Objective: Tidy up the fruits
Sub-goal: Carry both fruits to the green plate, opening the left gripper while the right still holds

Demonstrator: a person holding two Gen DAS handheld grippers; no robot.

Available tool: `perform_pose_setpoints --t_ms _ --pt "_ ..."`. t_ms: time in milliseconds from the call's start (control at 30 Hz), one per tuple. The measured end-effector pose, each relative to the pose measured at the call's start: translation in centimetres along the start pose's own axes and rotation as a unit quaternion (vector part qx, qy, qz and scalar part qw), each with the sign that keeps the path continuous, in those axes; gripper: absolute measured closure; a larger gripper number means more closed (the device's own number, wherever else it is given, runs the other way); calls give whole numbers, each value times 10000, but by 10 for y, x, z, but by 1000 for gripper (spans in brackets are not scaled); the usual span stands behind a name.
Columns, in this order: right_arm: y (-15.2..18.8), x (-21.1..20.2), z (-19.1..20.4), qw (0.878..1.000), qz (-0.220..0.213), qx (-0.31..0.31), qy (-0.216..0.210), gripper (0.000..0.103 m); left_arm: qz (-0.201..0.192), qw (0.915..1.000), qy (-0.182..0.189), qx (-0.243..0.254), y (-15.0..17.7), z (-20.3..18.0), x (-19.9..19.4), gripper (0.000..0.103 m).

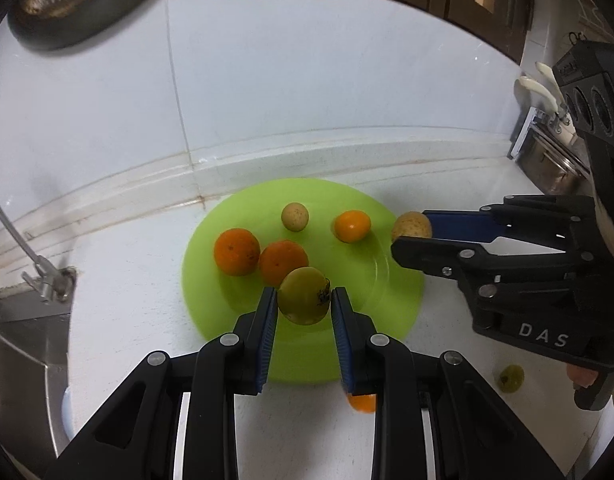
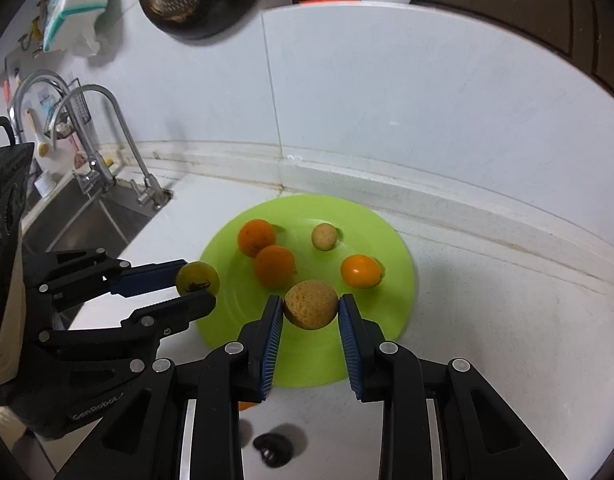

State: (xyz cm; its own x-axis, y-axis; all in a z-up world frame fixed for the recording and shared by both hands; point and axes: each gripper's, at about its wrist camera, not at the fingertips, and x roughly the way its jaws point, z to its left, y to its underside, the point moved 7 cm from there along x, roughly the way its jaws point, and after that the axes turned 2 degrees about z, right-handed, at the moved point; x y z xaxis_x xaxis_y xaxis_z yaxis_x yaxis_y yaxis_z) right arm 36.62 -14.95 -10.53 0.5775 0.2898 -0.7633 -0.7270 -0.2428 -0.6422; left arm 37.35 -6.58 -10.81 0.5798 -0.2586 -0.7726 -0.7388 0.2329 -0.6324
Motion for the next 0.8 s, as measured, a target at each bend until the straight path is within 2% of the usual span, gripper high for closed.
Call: perform_pose_setpoints --t_ms 267,467,667,800 --pt "3 36 -10 9994 346 18 -89 73 342 9993 73 -144 1 3 31 75" --pt "5 47 -11 9988 465 8 -116 73 443 9990 -45 -68 1 6 43 74" --pt "5 50 -11 9985 539 12 -92 73 448 9988 -176 -52 3 8 38 60" --pt "5 47 -14 9987 512 70 5 64 417 9987 -227 -175 5 14 28 56"
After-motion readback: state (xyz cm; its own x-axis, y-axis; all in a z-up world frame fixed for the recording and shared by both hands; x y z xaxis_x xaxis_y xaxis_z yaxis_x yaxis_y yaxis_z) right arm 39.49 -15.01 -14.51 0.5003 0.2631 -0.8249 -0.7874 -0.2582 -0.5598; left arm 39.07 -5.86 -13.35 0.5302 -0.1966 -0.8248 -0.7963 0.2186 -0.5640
